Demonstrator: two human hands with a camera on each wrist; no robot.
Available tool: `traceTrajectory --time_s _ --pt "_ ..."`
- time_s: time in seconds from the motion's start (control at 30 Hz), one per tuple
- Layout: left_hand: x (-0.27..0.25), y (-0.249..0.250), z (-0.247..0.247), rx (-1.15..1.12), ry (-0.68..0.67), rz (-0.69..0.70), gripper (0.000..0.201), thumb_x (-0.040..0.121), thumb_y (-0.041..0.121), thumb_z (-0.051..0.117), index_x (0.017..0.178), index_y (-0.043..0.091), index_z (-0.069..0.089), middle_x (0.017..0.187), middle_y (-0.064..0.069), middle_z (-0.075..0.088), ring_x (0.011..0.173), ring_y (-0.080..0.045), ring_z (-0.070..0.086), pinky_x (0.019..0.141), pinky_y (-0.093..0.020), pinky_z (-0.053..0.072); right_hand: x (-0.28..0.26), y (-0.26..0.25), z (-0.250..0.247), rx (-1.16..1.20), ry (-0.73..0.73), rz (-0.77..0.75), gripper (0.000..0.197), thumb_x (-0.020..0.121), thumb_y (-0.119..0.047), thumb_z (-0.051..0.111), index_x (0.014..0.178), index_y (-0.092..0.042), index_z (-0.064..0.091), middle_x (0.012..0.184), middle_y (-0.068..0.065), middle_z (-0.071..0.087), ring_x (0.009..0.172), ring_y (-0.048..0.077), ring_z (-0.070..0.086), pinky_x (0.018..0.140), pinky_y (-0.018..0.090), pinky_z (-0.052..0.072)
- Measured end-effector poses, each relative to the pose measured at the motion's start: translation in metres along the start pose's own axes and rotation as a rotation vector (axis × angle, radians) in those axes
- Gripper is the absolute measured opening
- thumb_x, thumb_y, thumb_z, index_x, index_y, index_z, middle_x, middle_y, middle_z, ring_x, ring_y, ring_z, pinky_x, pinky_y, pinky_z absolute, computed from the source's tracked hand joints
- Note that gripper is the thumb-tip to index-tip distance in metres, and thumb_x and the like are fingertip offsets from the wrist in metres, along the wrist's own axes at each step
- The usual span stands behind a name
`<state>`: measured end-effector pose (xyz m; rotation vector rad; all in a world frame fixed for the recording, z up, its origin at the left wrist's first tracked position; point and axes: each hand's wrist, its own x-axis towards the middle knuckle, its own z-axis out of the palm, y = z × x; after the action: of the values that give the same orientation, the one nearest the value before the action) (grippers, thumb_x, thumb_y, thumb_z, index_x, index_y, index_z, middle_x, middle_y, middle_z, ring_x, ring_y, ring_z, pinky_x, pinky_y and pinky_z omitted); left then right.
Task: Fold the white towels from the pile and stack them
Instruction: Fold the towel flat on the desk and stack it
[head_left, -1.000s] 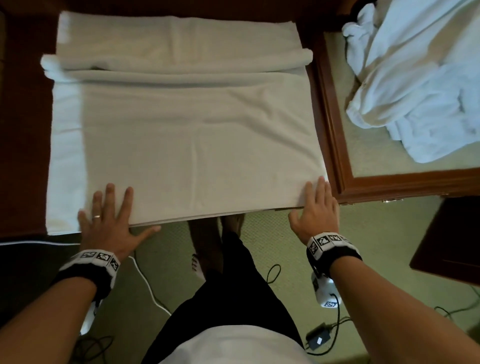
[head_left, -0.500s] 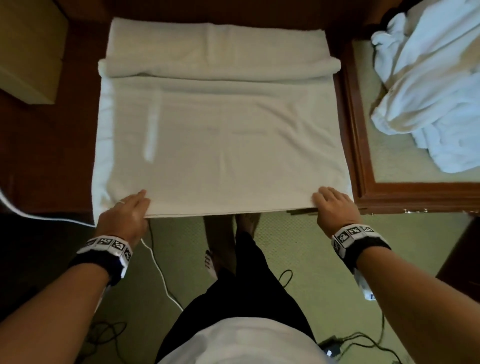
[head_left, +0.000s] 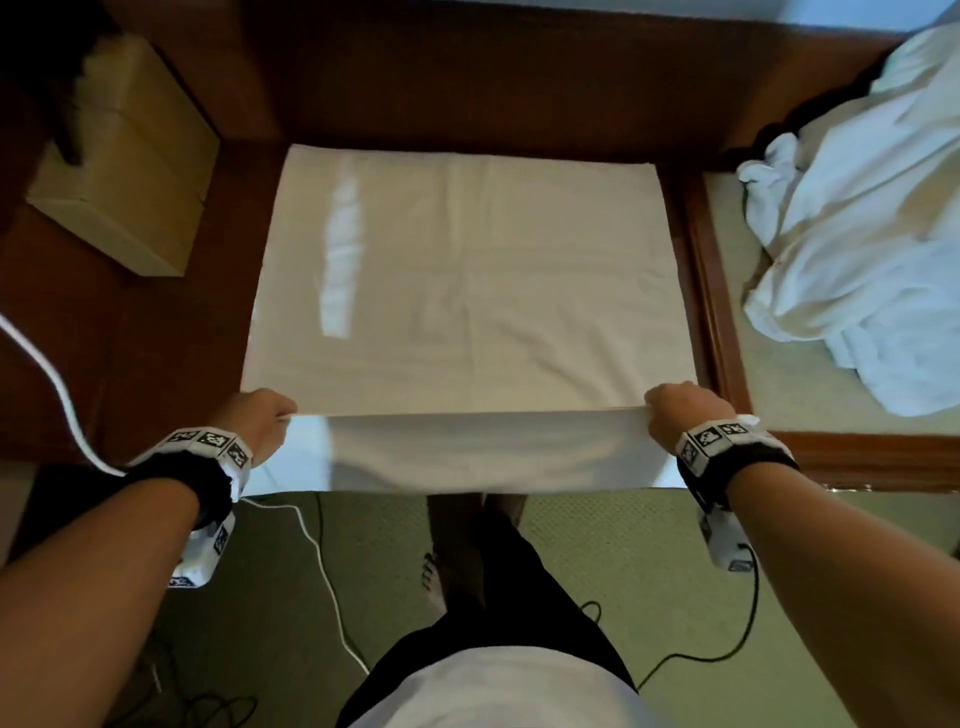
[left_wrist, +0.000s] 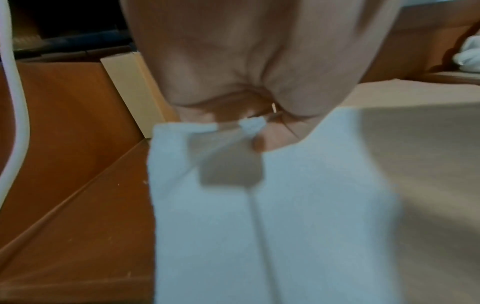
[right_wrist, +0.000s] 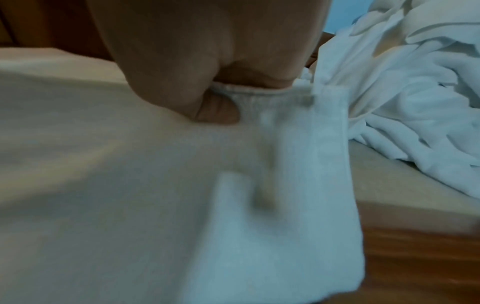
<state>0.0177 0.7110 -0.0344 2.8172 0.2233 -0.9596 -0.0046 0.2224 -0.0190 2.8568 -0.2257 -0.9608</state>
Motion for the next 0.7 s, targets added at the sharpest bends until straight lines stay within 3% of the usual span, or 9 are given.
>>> traceTrajectory --time_s 0.07,0.17,0.27,0.37,0.5,0.6,0.67,0.7 --pt "0.011 0.001 -0.016 -0.013 0.112 -0.002 0.022 0.094 0.003 0.051 0.077 0.008 0.065 0.081 -0.015 0.066 0.077 -0.036 0.064 0.070 -0.036 0.050 0.012 -0.001 -0.019 0.038 0.067 0.013 0.022 0.084 -0.009 0.048 0.096 -0.016 0.066 0.103 0.012 0.065 0.093 0.034 0.064 0.079 0.038 0.053" --pt "0.030 0.008 -0.046 -0.026 0.204 -0.011 0.022 0.092 0.006 0.053 0.072 0.008 0.060 0.068 -0.014 0.061 0.059 -0.032 0.062 0.062 -0.043 0.056 0.035 0.000 -0.051 0.106 0.142 0.030 0.018 0.082 -0.005 0.050 0.087 -0.014 0.065 0.088 0.010 0.062 0.079 0.032 0.057 0.070 0.035 0.047" --pt "0.053 0.024 -0.075 -0.011 0.235 -0.011 0.023 0.095 0.008 0.052 0.072 0.009 0.058 0.067 -0.013 0.059 0.056 -0.030 0.062 0.056 -0.039 0.053 0.063 0.001 -0.076 0.161 0.198 0.041 0.019 0.079 -0.004 0.051 0.083 -0.014 0.067 0.081 0.009 0.060 0.075 0.032 0.056 0.068 0.035 0.047" --pt "0.081 0.035 -0.094 0.019 0.294 -0.014 0.025 0.096 0.012 0.055 0.071 0.009 0.054 0.070 -0.014 0.056 0.066 -0.035 0.056 0.057 -0.034 0.039 0.092 -0.001 -0.093 0.170 0.231 0.042 0.019 0.080 -0.005 0.053 0.085 -0.016 0.068 0.078 0.008 0.056 0.073 0.032 0.054 0.068 0.035 0.046" --pt "0.124 0.045 -0.105 0.025 0.308 -0.037 0.021 0.095 0.016 0.056 0.074 0.013 0.056 0.075 -0.016 0.064 0.075 -0.039 0.062 0.066 -0.039 0.048 0.137 -0.005 -0.105 0.136 0.229 0.040 0.017 0.082 -0.006 0.053 0.087 -0.014 0.066 0.080 0.010 0.057 0.073 0.033 0.053 0.066 0.034 0.043" --pt "0.140 0.050 -0.102 0.044 0.292 -0.030 0.018 0.093 0.008 0.054 0.077 0.015 0.059 0.091 -0.020 0.066 0.083 -0.039 0.060 0.074 -0.041 0.046 0.157 -0.005 -0.100 0.115 0.251 0.006 0.020 0.082 -0.006 0.054 0.094 -0.013 0.069 0.090 0.013 0.063 0.082 0.034 0.056 0.073 0.039 0.048" --pt "0.146 0.052 -0.091 0.102 0.343 -0.007 0.020 0.089 0.006 0.059 0.100 0.020 0.067 0.116 -0.016 0.066 0.106 -0.040 0.058 0.089 -0.045 0.044 0.169 -0.001 -0.089 0.114 0.353 -0.027 0.028 0.081 -0.006 0.057 0.106 -0.012 0.070 0.109 0.014 0.064 0.104 0.037 0.055 0.089 0.047 0.046" --pt "0.145 0.052 -0.080 0.154 0.386 0.015 0.035 0.086 0.010 0.063 0.120 0.020 0.064 0.133 -0.015 0.059 0.120 -0.039 0.052 0.098 -0.048 0.042 0.169 -0.002 -0.079 0.133 0.422 -0.036 0.035 0.080 -0.006 0.059 0.114 -0.012 0.068 0.121 0.014 0.060 0.114 0.038 0.050 0.095 0.051 0.041"
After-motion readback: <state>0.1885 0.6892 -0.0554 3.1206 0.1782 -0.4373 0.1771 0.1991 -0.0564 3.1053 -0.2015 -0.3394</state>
